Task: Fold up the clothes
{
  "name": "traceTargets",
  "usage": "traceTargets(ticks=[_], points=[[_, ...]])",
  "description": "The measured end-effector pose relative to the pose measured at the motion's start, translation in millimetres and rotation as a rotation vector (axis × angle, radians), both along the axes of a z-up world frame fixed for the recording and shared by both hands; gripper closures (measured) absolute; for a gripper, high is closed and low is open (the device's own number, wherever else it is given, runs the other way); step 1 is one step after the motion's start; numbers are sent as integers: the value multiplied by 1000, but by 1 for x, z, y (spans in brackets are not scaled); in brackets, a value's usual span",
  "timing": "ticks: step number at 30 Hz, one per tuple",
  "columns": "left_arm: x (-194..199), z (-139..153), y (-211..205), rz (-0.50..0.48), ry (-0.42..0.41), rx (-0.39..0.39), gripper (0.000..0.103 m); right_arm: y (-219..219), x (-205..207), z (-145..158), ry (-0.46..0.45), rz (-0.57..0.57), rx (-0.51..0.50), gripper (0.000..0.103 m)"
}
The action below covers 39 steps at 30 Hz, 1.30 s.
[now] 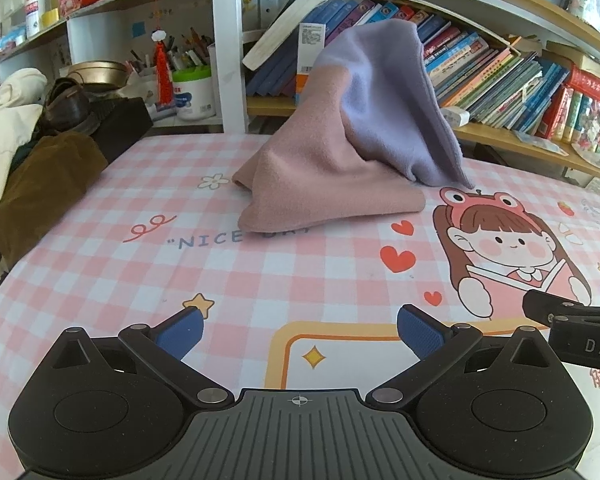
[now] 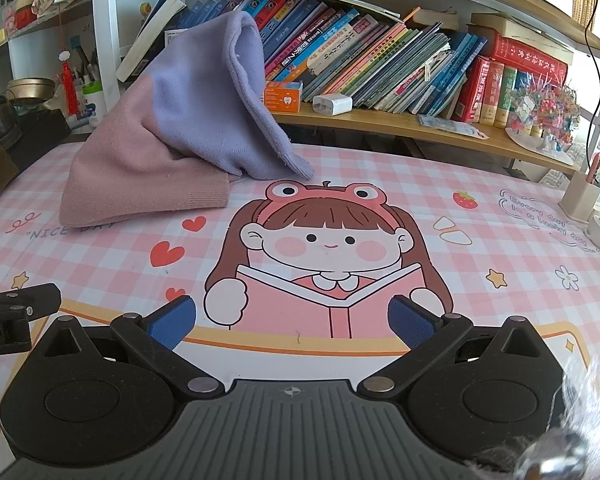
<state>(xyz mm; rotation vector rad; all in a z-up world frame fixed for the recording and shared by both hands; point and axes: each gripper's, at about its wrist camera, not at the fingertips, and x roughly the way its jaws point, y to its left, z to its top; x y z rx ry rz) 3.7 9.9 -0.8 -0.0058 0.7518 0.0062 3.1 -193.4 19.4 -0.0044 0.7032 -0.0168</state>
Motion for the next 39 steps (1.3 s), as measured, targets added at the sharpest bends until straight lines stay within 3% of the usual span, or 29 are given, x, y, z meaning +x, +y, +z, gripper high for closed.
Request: traceTargets(ticks=[7, 13, 17, 21, 28, 33, 39], points=[[2, -1, 3, -21, 18, -31, 0, 0, 3, -1, 15, 13, 32, 0], [17, 4, 10, -9, -14, -10, 0, -1, 9, 11, -24, -38, -33, 0], [35, 7, 15, -8, -50, -2, 0, -9, 17, 19, -50, -13, 35, 0], [56, 8, 17, -28, -64, -14, 0, -10, 24, 21, -50, -13, 37, 0], [104, 7, 19, -36, -165, 69, 0, -20, 29, 22, -44, 2, 92, 0], [137, -8, 12, -31, -179, 144, 0, -33, 25, 17, -2, -25, 157, 0], [161, -23, 7, -19, -168, 123, 0, -43, 13, 15, 29, -57, 163, 0]])
